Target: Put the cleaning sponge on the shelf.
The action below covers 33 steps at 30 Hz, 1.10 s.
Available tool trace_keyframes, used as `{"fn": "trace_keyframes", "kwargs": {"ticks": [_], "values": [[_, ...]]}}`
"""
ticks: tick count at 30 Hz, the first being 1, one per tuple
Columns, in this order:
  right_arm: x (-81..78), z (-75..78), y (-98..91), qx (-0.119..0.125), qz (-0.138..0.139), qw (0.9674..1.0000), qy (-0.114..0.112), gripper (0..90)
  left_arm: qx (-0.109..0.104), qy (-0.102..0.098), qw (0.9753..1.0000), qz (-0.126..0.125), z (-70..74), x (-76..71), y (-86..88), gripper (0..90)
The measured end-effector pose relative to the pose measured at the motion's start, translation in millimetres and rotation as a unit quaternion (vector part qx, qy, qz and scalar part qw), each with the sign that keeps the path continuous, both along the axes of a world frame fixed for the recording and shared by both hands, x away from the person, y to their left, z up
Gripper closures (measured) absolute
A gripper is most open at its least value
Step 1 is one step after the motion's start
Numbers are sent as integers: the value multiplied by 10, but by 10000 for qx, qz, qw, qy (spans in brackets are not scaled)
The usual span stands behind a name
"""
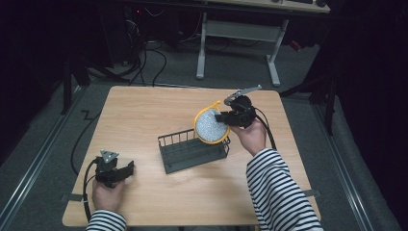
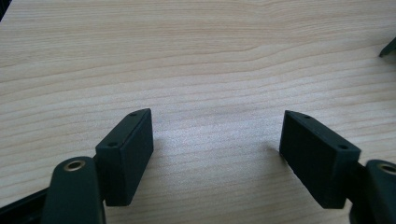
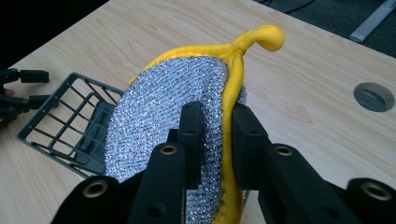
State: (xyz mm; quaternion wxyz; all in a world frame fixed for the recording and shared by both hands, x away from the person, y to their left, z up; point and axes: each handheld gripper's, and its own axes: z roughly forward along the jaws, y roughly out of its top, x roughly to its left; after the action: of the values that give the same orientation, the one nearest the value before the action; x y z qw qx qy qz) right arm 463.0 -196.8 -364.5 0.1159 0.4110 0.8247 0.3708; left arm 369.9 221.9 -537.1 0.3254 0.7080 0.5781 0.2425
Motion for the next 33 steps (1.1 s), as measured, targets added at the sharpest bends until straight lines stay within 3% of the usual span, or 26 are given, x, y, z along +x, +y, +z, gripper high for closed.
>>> {"fn": "trace_keyframes", "kwargs": {"ticks": [15, 33], "values": [[94, -256, 177, -134, 99, 9998, 133, 757, 3, -7, 10000, -1, -1, 1, -2, 266], [137, -418, 162, -323, 148, 9991, 247, 742, 40, 1, 10000, -16, 0, 4, -8, 266]]}}
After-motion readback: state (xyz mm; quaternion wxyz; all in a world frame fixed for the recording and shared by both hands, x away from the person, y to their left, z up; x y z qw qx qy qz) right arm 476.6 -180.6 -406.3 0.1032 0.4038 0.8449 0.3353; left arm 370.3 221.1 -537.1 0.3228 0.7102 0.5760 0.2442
